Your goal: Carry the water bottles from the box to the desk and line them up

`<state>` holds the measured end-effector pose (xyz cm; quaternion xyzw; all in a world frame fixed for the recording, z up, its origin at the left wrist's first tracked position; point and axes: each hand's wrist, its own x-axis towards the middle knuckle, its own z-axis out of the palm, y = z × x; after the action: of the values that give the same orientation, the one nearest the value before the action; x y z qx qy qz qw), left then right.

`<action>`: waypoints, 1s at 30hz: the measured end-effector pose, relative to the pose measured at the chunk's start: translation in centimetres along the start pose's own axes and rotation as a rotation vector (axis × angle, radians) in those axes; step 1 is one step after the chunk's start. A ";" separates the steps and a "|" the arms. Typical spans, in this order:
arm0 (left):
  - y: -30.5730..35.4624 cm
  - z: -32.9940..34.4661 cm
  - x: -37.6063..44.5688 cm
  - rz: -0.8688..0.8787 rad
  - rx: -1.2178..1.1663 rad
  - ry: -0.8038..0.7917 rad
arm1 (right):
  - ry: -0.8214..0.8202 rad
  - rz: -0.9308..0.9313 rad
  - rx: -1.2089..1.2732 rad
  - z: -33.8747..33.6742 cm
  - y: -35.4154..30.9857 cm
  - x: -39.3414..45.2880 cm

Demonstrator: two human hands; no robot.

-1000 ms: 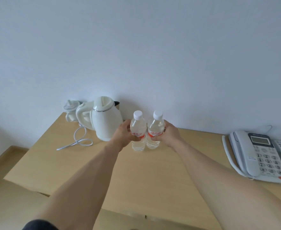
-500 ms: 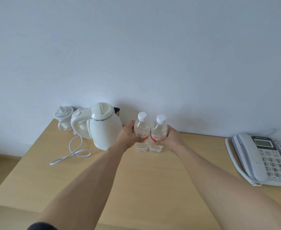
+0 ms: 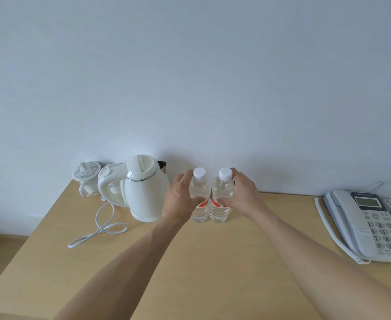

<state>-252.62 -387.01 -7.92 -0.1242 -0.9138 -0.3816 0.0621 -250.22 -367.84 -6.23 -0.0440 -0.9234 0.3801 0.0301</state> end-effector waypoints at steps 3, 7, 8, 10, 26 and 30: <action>-0.1 -0.1 1.0 -0.008 -0.015 0.000 | 0.030 -0.008 0.000 0.1 0.2 -0.4; 0.0 0.0 3.2 -0.048 -0.035 0.008 | 0.058 -0.025 0.005 0.4 0.4 -0.9; 0.1 0.1 3.7 -0.057 -0.037 0.012 | 0.070 -0.033 0.003 0.4 0.4 -1.1; 0.3 0.4 4.7 -0.069 -0.033 0.027 | 0.095 -0.055 0.007 0.4 0.5 -1.3; 0.4 1.5 7.1 -0.057 -0.001 0.017 | 0.151 -0.087 -0.024 0.5 0.7 -1.0; 0.2 1.1 6.6 -0.086 -0.025 0.005 | 0.150 -0.044 0.005 0.3 0.6 0.1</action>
<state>-258.98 -384.89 -7.21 -0.0849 -0.9133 -0.3957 0.0463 -250.36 -367.60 -6.87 -0.0520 -0.9184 0.3773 0.1074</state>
